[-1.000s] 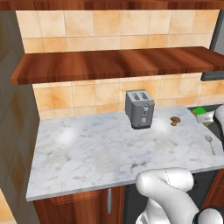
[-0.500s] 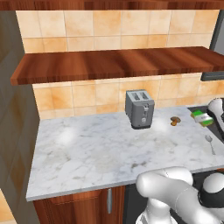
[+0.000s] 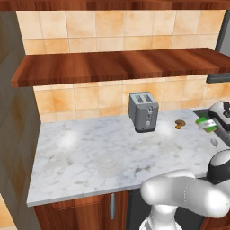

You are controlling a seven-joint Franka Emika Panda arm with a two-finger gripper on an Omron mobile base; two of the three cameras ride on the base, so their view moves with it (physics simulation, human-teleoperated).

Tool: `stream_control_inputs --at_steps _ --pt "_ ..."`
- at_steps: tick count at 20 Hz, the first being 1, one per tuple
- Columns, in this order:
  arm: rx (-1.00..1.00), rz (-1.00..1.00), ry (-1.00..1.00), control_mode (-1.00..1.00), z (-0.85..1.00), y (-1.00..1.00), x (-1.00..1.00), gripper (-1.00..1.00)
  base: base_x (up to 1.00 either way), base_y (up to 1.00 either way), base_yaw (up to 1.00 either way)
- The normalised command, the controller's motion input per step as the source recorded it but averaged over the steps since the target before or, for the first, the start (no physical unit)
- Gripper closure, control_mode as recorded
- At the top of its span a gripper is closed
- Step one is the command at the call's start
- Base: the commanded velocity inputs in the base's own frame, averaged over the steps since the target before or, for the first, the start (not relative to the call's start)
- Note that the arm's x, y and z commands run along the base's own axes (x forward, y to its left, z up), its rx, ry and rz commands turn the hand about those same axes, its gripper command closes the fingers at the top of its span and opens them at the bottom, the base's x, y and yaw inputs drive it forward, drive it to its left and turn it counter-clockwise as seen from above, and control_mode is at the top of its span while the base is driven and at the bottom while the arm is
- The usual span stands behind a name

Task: Open the cabinet. Pick the sponge and place it next to the sink. Then close the cabinet.

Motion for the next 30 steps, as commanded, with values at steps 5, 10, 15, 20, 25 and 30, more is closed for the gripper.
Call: stream_control_inputs --at_steps 5,10,15,20,25,30 --pt "-0.01 0.0 0.01 -1.0 -0.34 -0.27 0.4 1.0 0.0 0.0 0.0" --pt "-0.02 -0.01 0.08 -1.0 -0.25 -0.2 0.41 1.0 0.0 0.0 0.0" --pt "0.0 0.0 0.1 -1.0 -0.25 -0.29 0.31 1.0 0.0 0.0 0.0" --pt "0.0 0.0 0.01 -1.0 -0.36 -0.3 0.16 1.0 0.0 0.0 0.0" --pt "0.0 0.0 0.0 -1.0 -0.32 -0.36 0.21 1.0 0.0 0.0 0.0" --pt "0.0 0.0 0.03 -1.0 -0.26 -0.34 0.34 1.0 0.0 0.0 0.0"
